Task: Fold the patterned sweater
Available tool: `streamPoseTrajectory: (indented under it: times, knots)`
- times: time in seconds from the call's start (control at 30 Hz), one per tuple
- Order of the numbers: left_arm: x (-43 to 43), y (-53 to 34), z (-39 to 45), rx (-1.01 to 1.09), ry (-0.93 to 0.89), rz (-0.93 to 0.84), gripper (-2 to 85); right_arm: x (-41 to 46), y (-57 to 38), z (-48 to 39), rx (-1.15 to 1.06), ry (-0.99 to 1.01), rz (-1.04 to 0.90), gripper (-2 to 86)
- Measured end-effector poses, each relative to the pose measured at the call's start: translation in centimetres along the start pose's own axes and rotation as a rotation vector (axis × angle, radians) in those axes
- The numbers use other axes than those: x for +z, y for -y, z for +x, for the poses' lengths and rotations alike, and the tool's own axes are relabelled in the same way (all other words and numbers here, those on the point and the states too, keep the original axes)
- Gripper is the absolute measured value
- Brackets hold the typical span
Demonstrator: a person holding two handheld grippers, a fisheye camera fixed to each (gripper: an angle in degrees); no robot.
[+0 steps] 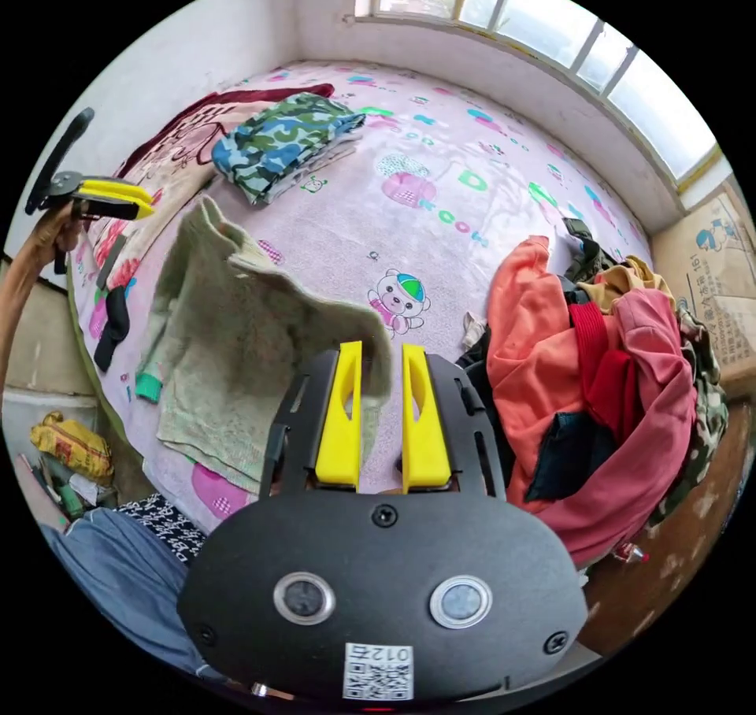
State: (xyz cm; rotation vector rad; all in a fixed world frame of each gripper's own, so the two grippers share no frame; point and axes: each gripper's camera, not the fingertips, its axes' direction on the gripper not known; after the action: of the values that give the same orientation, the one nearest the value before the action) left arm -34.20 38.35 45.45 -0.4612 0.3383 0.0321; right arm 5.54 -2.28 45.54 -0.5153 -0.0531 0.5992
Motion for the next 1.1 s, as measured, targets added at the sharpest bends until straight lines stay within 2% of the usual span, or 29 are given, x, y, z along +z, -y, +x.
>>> streamPoseTrajectory:
  times: [0.2,0.43,0.63,0.77,0.97,1.1]
  knots:
    - [3.4,-5.7,-12.2,-0.193,-0.170,0.068,7.7,7.8,-6.0,1.1,0.008,0.029,-0.041,7.2]
    - [9.8,-21.3,-19.5,-0.394,-0.184,0.004,9.3,14.8,-20.4,3.3,0.179,0.186,-0.053,9.3]
    - [13.4,-31.6,-21.9,-0.609,-0.132,0.035,10.1,19.0,-29.2,-0.3,0.203,0.096,0.041,11.7]
    - [14.2,-33.9,-23.1,-0.681,-0.128,0.111,10.5,22.7,-31.6,-1.5,0.241,0.099,0.070,12.5]
    - [15.6,-34.9,-26.4,-0.724,-0.129,0.120,11.5,29.9,-34.1,-0.7,0.251,0.010,-0.010,12.2]
    - [16.3,-35.0,-28.7,-0.715,-0.119,0.105,11.6,32.7,-36.5,2.2,0.247,-0.017,-0.034,7.4]
